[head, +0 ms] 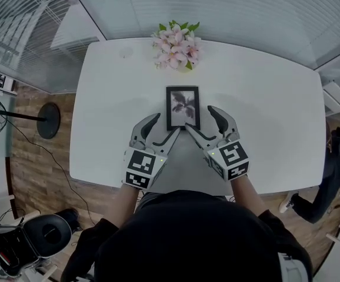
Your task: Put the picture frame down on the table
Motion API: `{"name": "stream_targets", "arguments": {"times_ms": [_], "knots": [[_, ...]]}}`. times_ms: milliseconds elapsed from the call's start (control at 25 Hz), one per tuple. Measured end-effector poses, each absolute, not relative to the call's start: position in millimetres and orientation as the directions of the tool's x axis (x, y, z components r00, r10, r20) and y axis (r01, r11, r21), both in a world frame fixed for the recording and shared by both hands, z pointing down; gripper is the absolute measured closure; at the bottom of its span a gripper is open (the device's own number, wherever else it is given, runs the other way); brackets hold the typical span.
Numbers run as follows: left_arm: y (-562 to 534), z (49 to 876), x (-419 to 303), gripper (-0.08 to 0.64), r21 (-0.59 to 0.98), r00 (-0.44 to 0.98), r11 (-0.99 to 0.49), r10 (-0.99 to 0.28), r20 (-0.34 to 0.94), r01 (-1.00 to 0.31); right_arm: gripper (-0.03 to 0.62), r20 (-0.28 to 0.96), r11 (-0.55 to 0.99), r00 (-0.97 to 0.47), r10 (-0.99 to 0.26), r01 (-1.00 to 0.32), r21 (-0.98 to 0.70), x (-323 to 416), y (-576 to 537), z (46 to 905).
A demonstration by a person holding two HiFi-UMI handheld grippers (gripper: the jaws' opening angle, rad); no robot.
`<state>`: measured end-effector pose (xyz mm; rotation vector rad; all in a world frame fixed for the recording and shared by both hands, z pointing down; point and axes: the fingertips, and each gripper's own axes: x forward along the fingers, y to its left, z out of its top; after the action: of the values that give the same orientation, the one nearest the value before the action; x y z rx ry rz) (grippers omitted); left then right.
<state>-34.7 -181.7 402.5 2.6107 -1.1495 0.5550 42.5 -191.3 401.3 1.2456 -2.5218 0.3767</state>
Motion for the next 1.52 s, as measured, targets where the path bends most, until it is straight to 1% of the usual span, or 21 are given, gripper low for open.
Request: {"name": "stream_targets", "arguments": {"times_ms": [160,360,680,840,1200,1360,1520], "knots": [[-185.4,378.8,-36.0,0.321,0.064,0.625,-0.652,-0.689,0.367,-0.756,0.273,0.332,0.601,-0.593,-0.734,-0.794,-0.090,39.3,-191.2,383.7],[-188.4,358.2,-34.8,0.344,0.064,0.637,-0.654,-0.704,0.313,-0.754,0.294,0.284,0.586,-0.583,-0.761,-0.806,-0.082,47.3,-195.0,365.5],[-181.5,345.9,-30.6,0.394,0.066,0.655,-0.666,-0.704,0.275,-0.743,0.325,0.207,0.599,-0.600,-0.772,-0.797,-0.076,42.0,-191.4,336.9],[-179.4,337.7,-29.7,0.401,0.052,0.656,-0.668,-0.710,0.255,-0.742,0.339,0.186,0.606,-0.604,-0.775,-0.793,-0.053,39.0,-188.7,321.9],[-175.3,319.7,-30.2,0.431,0.038,0.660,-0.669,-0.722,0.207,-0.743,0.401,0.135,0.615,-0.615,-0.777,-0.787,-0.051,36.4,-181.8,299.1],[-171.3,314.9,-29.6,0.459,0.044,0.665,-0.671,-0.721,0.194,-0.740,0.446,0.106,0.606,-0.605,-0.789,-0.795,-0.023,39.3,-180.2,291.6],[-170.6,311.8,-29.3,0.477,0.043,0.666,-0.671,-0.723,0.183,-0.740,0.476,0.092,0.618,-0.620,-0.779,-0.784,-0.054,33.6,-175.6,284.6]]}}
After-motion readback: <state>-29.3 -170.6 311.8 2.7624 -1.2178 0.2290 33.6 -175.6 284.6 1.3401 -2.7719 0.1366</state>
